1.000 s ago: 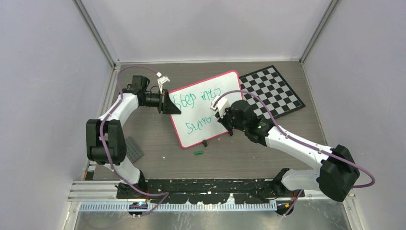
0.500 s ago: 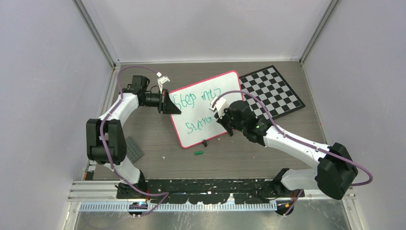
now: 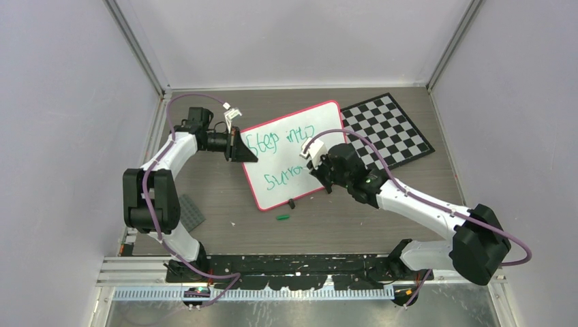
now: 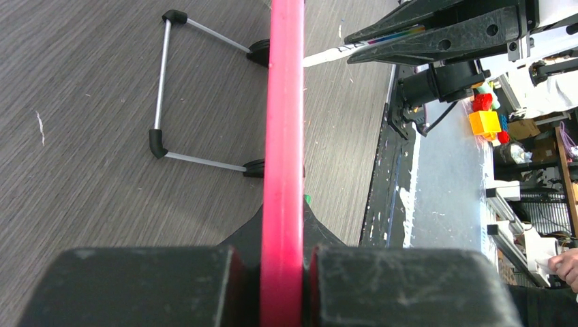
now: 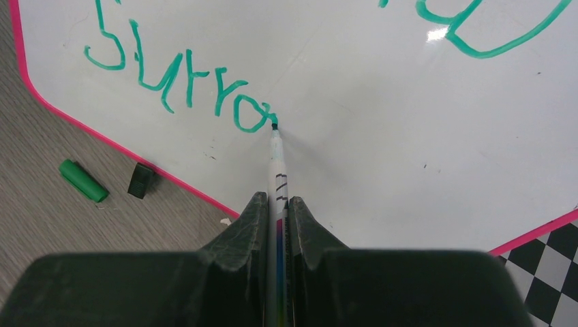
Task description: Write a sentence on the whiteboard
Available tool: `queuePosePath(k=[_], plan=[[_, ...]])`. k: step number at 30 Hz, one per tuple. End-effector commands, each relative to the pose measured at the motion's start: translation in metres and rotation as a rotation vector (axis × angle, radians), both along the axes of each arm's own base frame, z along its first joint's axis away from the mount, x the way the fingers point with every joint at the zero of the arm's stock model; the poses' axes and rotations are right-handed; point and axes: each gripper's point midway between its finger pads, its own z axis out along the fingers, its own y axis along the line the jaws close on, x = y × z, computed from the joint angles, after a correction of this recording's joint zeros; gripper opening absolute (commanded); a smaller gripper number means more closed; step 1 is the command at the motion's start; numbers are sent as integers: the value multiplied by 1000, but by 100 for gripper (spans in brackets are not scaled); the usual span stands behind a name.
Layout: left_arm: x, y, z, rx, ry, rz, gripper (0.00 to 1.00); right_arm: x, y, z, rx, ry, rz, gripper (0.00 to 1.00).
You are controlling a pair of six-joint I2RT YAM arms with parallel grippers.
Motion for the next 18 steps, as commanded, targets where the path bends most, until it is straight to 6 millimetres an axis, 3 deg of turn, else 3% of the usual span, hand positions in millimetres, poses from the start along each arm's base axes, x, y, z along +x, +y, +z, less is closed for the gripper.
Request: queuePosePath(k=[1,8,18], plan=[[-22,5,-30,111,158,13,0,1,-14,-6,-30,-3,-36,0],[-22,5,-29,110,156,14,0,-5,-18,-11,-55,-1,-7,0],[-20,5,-28,110,153,19,0,11,-15,14,-28,-57,-28,0]])
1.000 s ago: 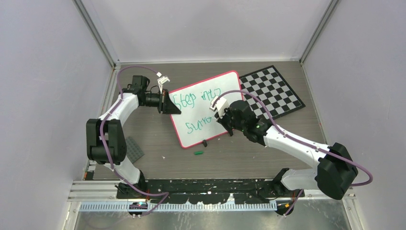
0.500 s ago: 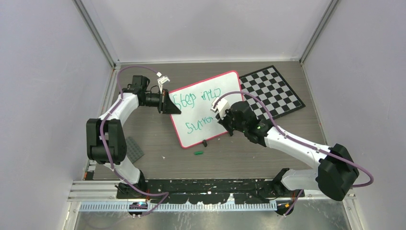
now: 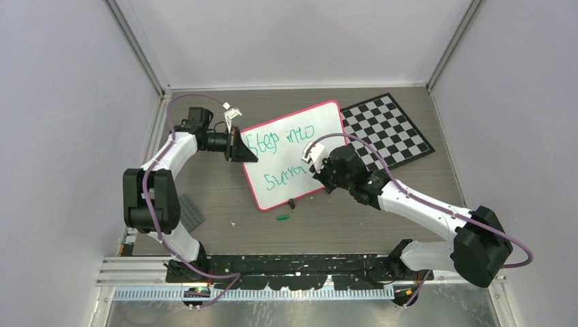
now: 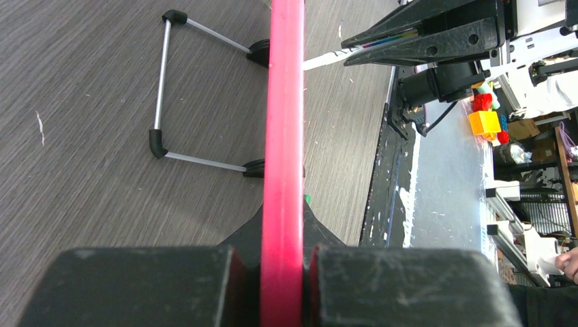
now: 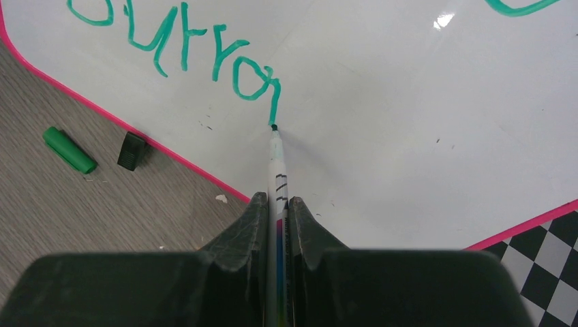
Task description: Write a sentence on the whiteboard
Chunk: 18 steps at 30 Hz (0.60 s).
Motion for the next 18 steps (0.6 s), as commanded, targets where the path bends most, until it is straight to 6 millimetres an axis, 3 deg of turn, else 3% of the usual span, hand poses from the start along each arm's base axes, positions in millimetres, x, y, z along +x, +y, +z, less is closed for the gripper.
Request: queuePosePath(k=[1,12,18], plan=[[-21,5,-28,110,155,20,0,22,-3,31,31,-80,-53,0],[-19,5,-29,110,157,22,0,31,3,45,65,-98,-60,0],[-19,5,-30,109,159,21,0,25,-2,30,35,-74,-49,0]])
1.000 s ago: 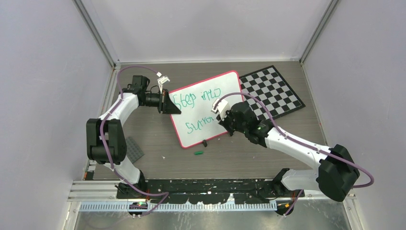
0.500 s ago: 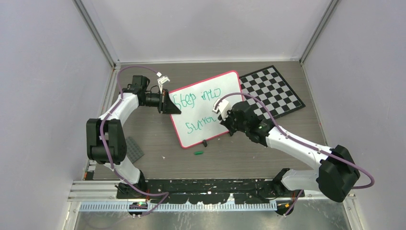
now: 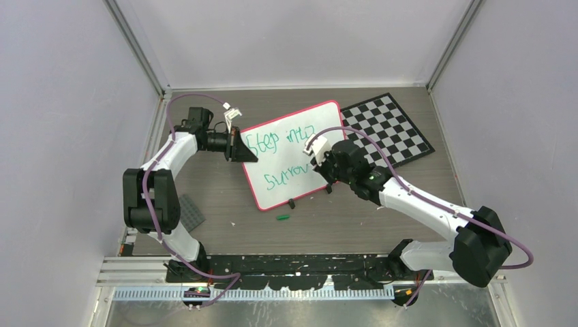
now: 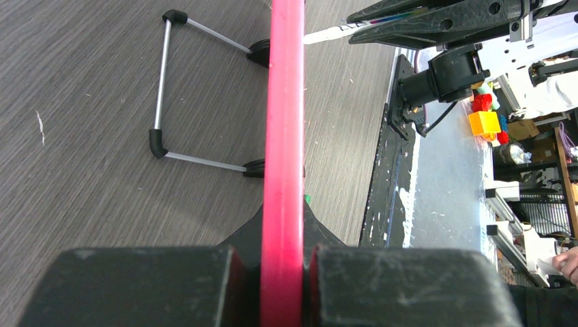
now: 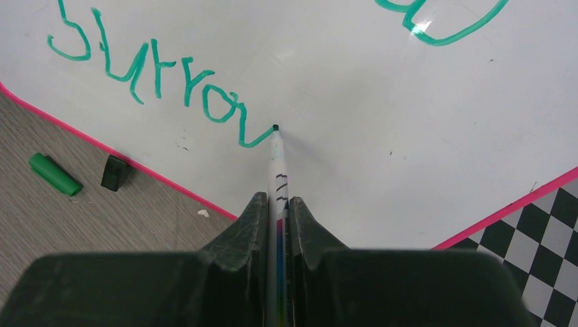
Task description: Write a sentence on the whiteboard
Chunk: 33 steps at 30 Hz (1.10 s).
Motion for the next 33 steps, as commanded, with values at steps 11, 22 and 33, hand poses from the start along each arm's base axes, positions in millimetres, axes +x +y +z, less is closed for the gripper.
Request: queuePosePath(k=[11,22,33], plan=[[-20,5,-31,107,160,19,0,-9,-14,-11,-45,-9,7,0],[-21,4,-29,106,150,15,0,-3,-9,20,11,-62,2,0],[-20,4,-28,104,151,14,0,10,-5,27,19,-89,-30,0]])
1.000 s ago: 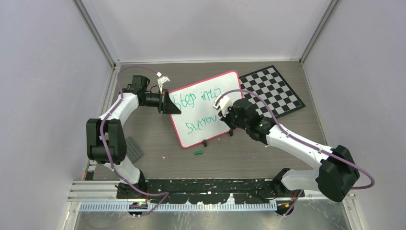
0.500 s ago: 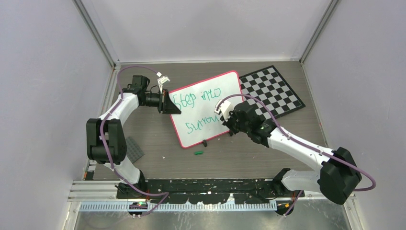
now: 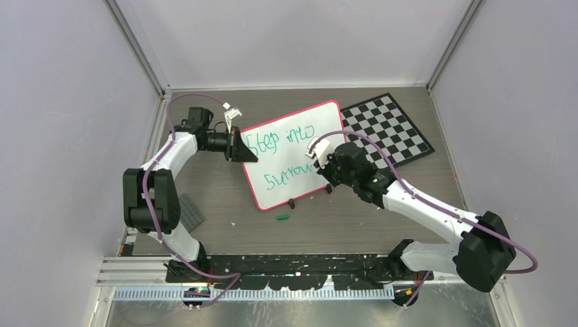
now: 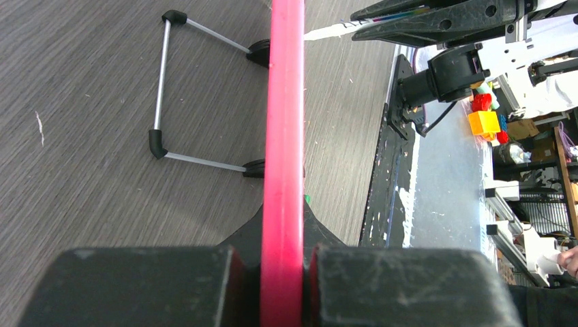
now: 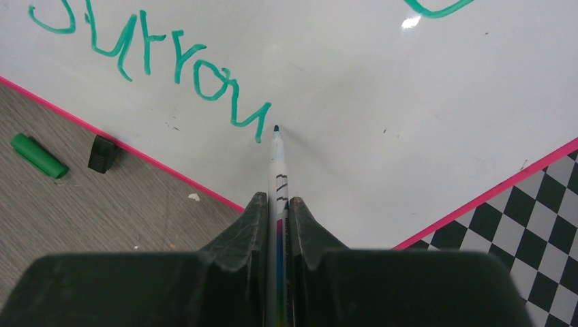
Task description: Write a sentence on the whiteboard
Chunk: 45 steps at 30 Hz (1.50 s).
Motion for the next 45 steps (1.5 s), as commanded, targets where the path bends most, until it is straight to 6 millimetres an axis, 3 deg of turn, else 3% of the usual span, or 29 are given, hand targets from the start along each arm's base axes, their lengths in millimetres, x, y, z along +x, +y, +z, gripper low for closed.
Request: queuePosePath(k=[1,6,18,35,45], plan=[[-20,4,-28,106,152,14,0,19,7,29,50,-78,-29,0],[-20,4,-29,105,153,13,0,22,4,20,32,-60,-39,0],[-21,4,-30,107,154,14,0,2,-6,2,5,-10,-9,0],[-20,4,-28,106,151,17,0,27,4,36,62,-87,-43,0],[-19,4,-30,103,158,15,0,28,-11,22,21,-63,-68,0]])
